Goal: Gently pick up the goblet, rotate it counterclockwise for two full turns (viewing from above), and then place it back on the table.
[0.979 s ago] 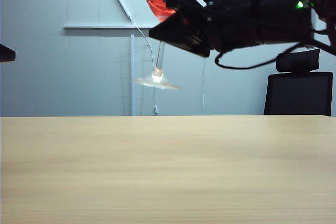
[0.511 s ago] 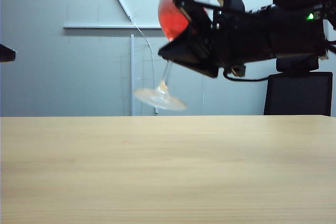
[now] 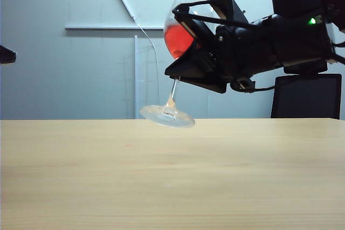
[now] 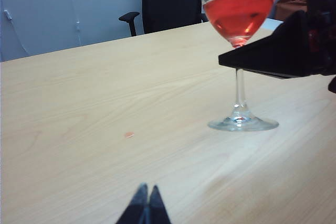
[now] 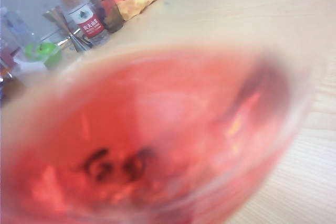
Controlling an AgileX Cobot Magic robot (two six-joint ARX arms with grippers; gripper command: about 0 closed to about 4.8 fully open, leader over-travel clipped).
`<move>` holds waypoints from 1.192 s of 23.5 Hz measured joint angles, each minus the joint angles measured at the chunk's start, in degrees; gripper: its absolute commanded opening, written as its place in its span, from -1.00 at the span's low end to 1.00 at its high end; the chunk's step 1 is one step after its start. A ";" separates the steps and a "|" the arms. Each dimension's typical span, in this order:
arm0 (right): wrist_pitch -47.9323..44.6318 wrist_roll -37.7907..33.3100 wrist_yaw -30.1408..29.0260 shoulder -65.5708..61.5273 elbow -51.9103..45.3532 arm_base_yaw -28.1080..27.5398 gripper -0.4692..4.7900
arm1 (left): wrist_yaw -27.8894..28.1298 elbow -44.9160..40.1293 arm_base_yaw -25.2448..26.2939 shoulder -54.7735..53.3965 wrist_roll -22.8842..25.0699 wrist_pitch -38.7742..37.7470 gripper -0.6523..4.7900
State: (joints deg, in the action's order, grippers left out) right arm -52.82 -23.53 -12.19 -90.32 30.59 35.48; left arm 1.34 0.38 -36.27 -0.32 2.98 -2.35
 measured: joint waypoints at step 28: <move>3.74 42.71 9.18 -0.02 3.82 1.01 -0.84 | 0.02 0.00 0.00 0.00 0.00 0.00 -0.78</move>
State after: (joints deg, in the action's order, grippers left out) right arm -49.08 19.18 -3.01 -90.35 34.41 36.49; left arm 1.37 0.38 -36.27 -0.32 2.98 -2.35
